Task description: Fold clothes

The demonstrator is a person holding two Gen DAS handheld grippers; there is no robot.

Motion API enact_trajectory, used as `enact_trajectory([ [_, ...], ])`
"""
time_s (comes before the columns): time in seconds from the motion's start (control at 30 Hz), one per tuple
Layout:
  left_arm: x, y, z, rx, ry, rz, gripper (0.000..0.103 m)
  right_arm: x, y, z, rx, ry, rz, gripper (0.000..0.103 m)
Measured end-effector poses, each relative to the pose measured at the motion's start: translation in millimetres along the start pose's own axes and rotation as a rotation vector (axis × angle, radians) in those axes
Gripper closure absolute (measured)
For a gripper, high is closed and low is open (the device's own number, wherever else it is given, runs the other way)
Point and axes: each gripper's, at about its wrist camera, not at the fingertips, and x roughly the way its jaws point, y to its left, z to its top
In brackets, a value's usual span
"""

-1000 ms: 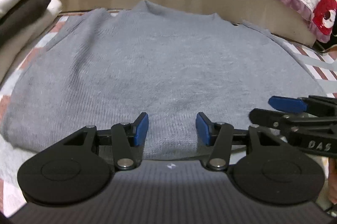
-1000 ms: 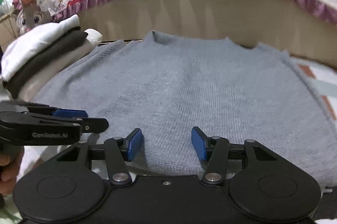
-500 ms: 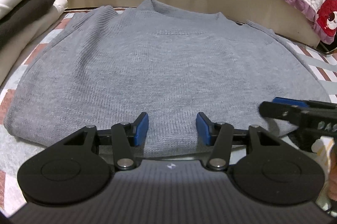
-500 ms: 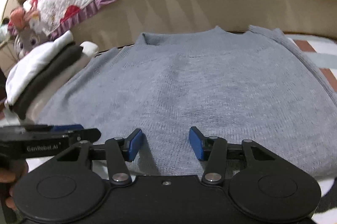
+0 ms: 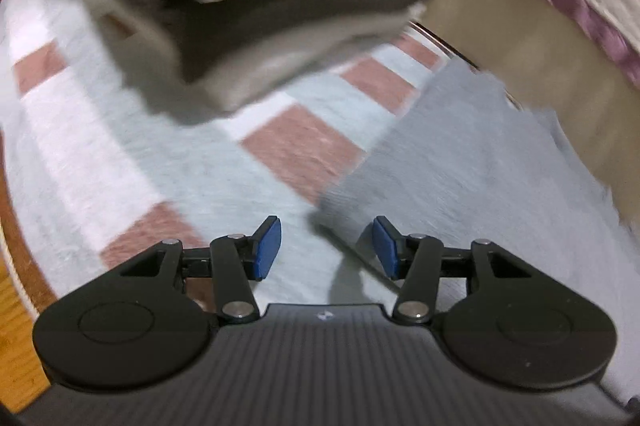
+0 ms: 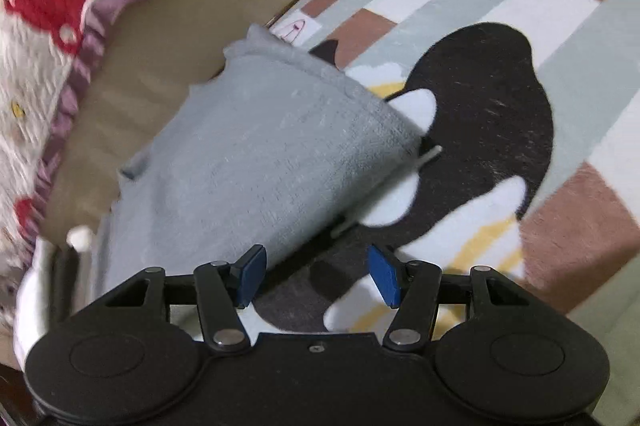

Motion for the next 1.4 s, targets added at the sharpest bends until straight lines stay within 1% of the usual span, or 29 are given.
enact_trajectory([
  [0.07,4.8,6.6,-1.4,-0.053,0.028,-0.101,0.052,7.5,-0.7,-1.0,0.023,-0.036,0.041,0.033],
  [0.17,10.5,1.1,-10.2,-0.080,0.057,-0.199,0.049,16.6,-8.0,1.8,0.099,-0.111,0.095,0.032],
  [0.23,15.7,-6.3,-14.7,-0.099,0.051,-0.236,0.044,20.9,-16.2,6.6,0.163,-0.160,0.127,0.033],
  [0.27,18.5,-10.6,-15.2,-0.098,0.036,-0.243,0.039,22.4,-22.4,8.8,0.202,-0.185,0.139,0.033],
  [0.33,25.7,-18.7,-14.5,-0.096,0.007,-0.250,0.038,26.1,-33.4,16.6,0.285,-0.246,0.171,0.034],
  [0.37,30.2,-22.3,-13.2,-0.096,-0.006,-0.251,0.038,27.4,-34.0,19.9,0.290,-0.268,0.172,0.034],
  [0.4,33.5,-24.0,-11.0,-0.098,-0.021,-0.248,0.038,28.7,-33.5,22.8,0.285,-0.288,0.169,0.034],
  [0.47,40.8,-28.7,-6.7,-0.093,-0.055,-0.233,0.038,35.2,-22.8,25.9,0.200,-0.293,0.138,0.033],
  [0.5,44.0,-33.6,-5.1,-0.064,-0.077,-0.212,0.038,38.7,-17.5,26.1,0.161,-0.297,0.131,0.032],
  [0.53,47.1,-38.7,-3.7,-0.032,-0.100,-0.191,0.038,40.9,-15.9,27.0,0.145,-0.300,0.134,0.033],
  [0.57,50.1,-48.1,-2.7,0.046,-0.124,-0.150,0.040,42.8,-15.4,28.2,0.136,-0.302,0.139,0.040],
  [0.6,51.9,-56.2,-1.9,0.122,-0.144,-0.122,0.058,45.0,-17.8,29.6,0.142,-0.294,0.151,0.059],
  [0.63,52.1,-62.3,-0.6,0.186,-0.160,-0.114,0.076,47.6,-21.4,32.1,0.149,-0.269,0.155,0.075],
  [0.67,49.4,-66.7,2.2,0.227,-0.159,-0.109,0.086,50.4,-24.9,35.1,0.154,-0.240,0.157,0.088],
  [0.7,46.5,-70.9,5.1,0.266,-0.155,-0.104,0.091,48.5,-22.5,36.9,0.137,-0.240,0.142,0.089],
  [0.77,30.0,-80.4,8.5,0.327,-0.194,-0.093,0.092,38.1,-9.8,39.0,0.070,-0.260,0.119,0.090],
  [0.87,4.3,-91.0,11.5,0.390,-0.231,-0.098,0.093,17.3,5.8,45.4,-0.002,-0.277,0.137,0.092],
  [0.93,-7.8,-89.3,16.3,0.356,-0.211,-0.123,0.093,4.0,9.3,49.6,-0.021,-0.267,0.164,0.092],
  [0.97,-15.8,-86.0,18.1,0.322,-0.198,-0.140,0.093,-2.1,11.0,51.9,-0.026,-0.257,0.161,0.092],
  [1.07,-45.6,-73.5,14.2,0.269,-0.166,-0.185,0.093,-26.5,10.9,56.9,-0.041,-0.221,0.145,0.092],
  [1.1,-59.4,-70.3,9.3,0.264,-0.156,-0.181,0.093,-34.8,10.7,58.5,-0.046,-0.209,0.140,0.092],
  [1.13,-73.8,-67.3,3.9,0.260,-0.146,-0.175,0.093,-43.8,8.6,58.0,-0.048,-0.201,0.137,0.092],
  [1.17,-87.3,-67.0,-4.9,0.281,-0.144,-0.161,0.093,-53.1,5.8,56.7,-0.048,-0.194,0.135,0.092],
  [1.23,-97.1,-75.9,-26.1,0.410,-0.131,-0.074,0.091,-65.1,-1.1,46.4,-0.057,-0.178,0.127,0.092],
  [1.27,-90.6,-73.5,-33.4,0.426,-0.102,-0.050,0.091,-68.5,-4.6,40.1,-0.071,-0.167,0.115,0.092],
  [1.3,-82.6,-70.2,-40.2,0.436,-0.070,-0.028,0.090,-66.8,-9.3,35.8,-0.065,-0.148,0.095,0.092],
  [1.33,-73.2,-61.2,-44.8,0.410,-0.023,-0.012,0.089,-61.4,-15.1,33.9,-0.029,-0.129,0.087,0.092],
  [1.4,-66.0,-43.8,-46.6,0.360,0.005,0.009,0.081,-52.1,-24.5,32.3,0.039,-0.106,0.083,0.092],
])
